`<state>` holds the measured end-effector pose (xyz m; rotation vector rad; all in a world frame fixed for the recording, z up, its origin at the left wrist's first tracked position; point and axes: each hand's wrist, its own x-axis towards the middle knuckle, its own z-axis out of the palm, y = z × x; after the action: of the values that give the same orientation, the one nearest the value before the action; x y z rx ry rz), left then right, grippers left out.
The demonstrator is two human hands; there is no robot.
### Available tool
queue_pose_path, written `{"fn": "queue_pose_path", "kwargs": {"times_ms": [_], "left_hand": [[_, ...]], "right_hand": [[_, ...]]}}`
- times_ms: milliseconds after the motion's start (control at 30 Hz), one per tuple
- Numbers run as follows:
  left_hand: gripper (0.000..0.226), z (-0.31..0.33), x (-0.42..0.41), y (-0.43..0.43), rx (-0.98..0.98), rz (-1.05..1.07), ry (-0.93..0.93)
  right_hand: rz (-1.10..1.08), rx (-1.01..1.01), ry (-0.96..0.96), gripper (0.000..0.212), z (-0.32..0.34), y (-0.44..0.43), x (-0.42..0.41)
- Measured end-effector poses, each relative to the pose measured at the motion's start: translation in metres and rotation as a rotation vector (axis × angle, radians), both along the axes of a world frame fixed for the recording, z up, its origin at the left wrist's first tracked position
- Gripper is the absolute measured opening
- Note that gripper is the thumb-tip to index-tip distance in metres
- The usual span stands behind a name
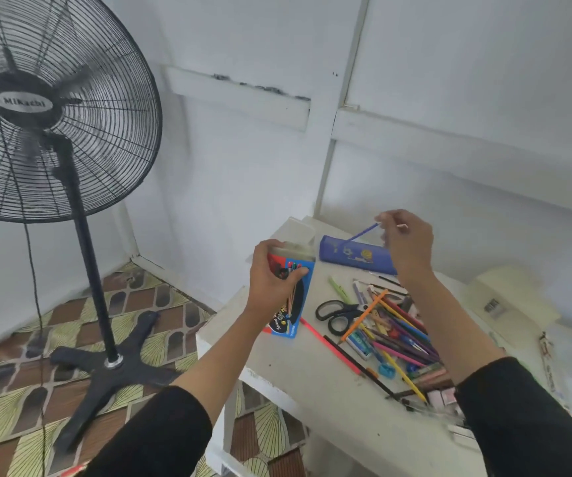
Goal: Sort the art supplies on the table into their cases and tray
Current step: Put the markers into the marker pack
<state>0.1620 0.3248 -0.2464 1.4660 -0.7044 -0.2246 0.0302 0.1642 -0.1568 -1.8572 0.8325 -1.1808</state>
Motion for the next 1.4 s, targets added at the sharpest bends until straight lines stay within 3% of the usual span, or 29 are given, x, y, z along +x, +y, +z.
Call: {"fn": "queue_pose_path", "kwargs": {"times_ms": [167, 367, 633, 800, 900, 1067, 1400], "left_hand": [[0.048, -0.005, 0.003, 0.001, 0.028, 0.016, 0.001], [0.046, -0.004, 0.002, 0.002, -0.001, -0.014, -0.007], [0.045, -0.006, 0.003, 0.003, -0.015, -0.034, -0.003], [0.047, -0.011, 0.004, 0.003, -0.026, -0.049, -0.015], [0.048, -0.010, 0.004, 0.003, -0.041, -0.048, -0.013], [0.048, -0.009, 0.002, 0.005, -0.051, -0.053, 0.020], [0.048, -0.008, 0.000, 0.007, -0.061, -0.077, 0.001]], "right_hand": [[0.111, 0.158, -0.184, 0.029, 0.019, 0.011, 0.005], [0.201, 0.218, -0.235, 0.026, 0.024, 0.030, 0.022], [0.216, 0.060, -0.152, 0.027, 0.017, 0.040, 0.037], [0.388, -0.164, 0.068, 0.020, 0.014, 0.054, 0.044], [0.372, -0.218, 0.172, 0.012, -0.004, 0.062, 0.055], [0.279, -0.076, 0.067, 0.014, -0.037, 0.076, 0.060], [0.164, -0.398, 0.121, 0.009, -0.061, 0.083, 0.053]]}}
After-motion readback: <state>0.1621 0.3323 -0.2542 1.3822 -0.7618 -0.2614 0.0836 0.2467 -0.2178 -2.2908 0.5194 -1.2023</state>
